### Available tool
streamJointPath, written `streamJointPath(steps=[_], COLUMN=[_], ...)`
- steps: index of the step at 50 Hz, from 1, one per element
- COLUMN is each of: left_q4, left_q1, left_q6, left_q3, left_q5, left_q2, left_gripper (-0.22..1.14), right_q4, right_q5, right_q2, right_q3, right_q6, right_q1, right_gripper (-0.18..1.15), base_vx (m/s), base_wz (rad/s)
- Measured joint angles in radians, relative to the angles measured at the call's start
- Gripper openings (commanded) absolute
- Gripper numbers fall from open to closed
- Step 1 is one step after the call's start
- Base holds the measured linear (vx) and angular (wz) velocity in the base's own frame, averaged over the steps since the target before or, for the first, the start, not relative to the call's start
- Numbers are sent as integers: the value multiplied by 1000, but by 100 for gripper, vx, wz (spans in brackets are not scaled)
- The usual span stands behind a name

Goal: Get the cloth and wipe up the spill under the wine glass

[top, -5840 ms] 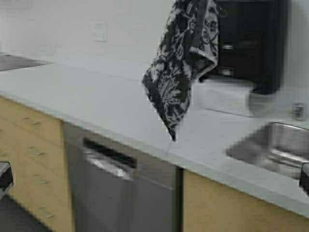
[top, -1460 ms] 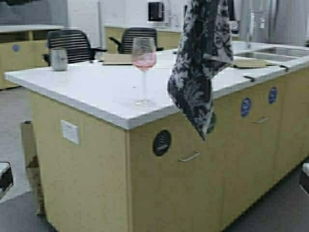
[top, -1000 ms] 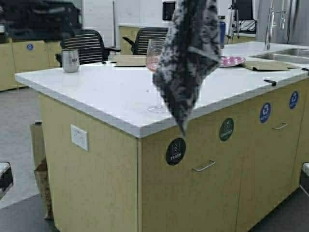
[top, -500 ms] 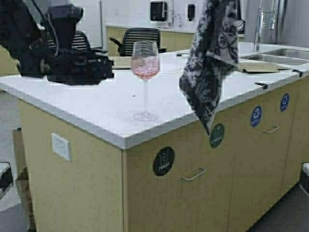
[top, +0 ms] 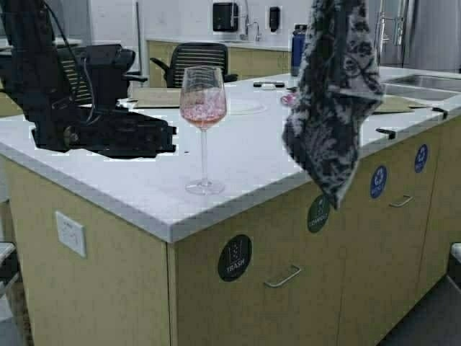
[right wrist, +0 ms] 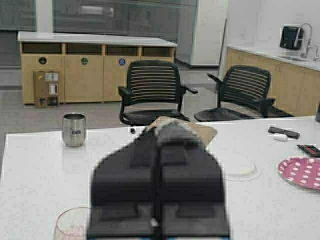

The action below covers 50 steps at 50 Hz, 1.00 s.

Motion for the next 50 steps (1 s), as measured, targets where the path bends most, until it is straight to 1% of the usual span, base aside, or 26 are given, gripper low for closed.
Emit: streamJointPath(steps=[5,6,8,10,12,19,25,30,50], left_q4=[37,43,58,72,81,89,107,133,161], left_q1=[0,-2,0,0,-2,-2,-2,0,-11], left_q6=[2,2,6,9,9,20,20,18,9], left_q3=[-14,-18,-29,-40,-51,-84,-129,-173,-365], left_q5=[-40,-48,-71,-97,-126,-221,-261,-267,-268], left_q2=[48,57,81,104,129,198,245,284,416], left_gripper=[71,78,88,96,102,101,101,101,101], right_q4=[0,0,0,0,0,0,0,0,0], right_q5=[0,0,0,0,0,0,0,0,-2], right_q2=[2,2,2,2,2,6,31,44,55], right_q3=[3,5,6,6,5,6,6,6,6], right_q6=[0,0,0,0,-2,-2,0,-2,0], right_q1=[0,0,0,0,0,2,0,0,0], right_gripper=[9,9,9,9,9,9,9,9,9], base_vx=[10,9,8,8,8,7,5,4,4], base_wz=[0,1,1,1,2,2,3,3,2])
